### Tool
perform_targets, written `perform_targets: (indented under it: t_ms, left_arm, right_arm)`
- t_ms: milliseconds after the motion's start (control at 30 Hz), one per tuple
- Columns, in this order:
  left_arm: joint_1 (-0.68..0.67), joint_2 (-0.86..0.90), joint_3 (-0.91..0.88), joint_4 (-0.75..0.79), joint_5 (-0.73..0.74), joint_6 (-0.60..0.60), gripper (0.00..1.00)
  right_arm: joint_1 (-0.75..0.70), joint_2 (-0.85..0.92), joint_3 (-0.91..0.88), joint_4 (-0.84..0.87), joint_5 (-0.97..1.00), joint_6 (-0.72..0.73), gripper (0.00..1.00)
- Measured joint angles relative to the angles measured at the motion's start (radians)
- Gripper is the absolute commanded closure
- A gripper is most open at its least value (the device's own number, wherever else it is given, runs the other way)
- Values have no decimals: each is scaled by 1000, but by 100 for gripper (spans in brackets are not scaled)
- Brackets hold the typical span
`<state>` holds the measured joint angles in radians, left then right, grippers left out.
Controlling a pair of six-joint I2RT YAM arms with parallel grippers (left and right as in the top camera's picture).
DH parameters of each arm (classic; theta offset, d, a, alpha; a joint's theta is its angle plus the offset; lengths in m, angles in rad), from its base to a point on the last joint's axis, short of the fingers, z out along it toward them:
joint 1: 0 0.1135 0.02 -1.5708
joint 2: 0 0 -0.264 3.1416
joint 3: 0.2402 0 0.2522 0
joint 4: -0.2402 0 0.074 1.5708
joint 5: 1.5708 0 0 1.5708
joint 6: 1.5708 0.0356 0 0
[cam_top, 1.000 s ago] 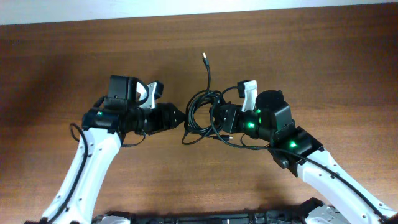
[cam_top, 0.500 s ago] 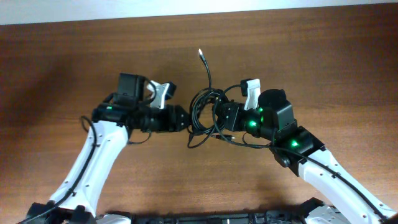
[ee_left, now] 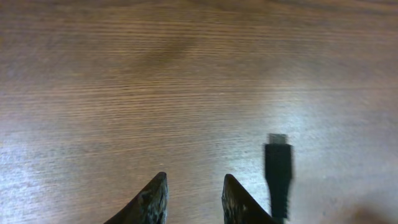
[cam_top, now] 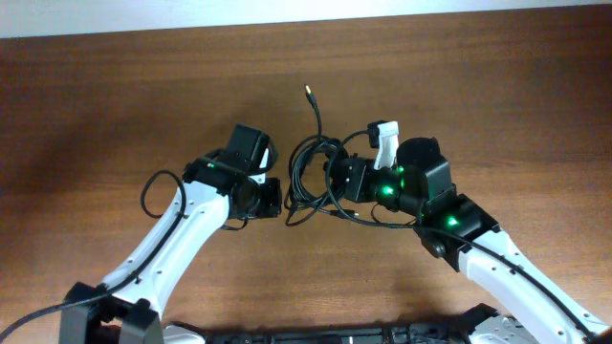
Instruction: Untangle cables
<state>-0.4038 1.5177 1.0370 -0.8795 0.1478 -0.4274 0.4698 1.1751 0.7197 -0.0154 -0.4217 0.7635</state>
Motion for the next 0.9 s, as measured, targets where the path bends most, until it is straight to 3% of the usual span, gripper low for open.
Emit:
perform_targets:
  t_ms: [200, 533, 700, 767, 833, 900]
  left_arm:
    - [0, 13, 0, -25, -39, -143, 69]
    - [13, 13, 0, -38, -117, -180, 60]
    - [47, 13, 0, -38, -184, -181, 56]
    - [80, 13, 0, -38, -203, -183, 49]
    - [114, 13, 0, -19, -216, -185, 32]
    - [144, 13, 0, 35, -183, -183, 21]
  right_arm:
    - [-148, 0, 0, 22, -69, 50, 96]
    - [-515, -2, 0, 24, -456, 53, 96]
    - [-524, -2, 0, 24, -549, 52, 96]
    - [-523, -2, 0, 24, -563, 53, 96]
    - [-523, -2, 0, 24, -568, 52, 96]
    - [-523, -2, 0, 21, -568, 45, 96]
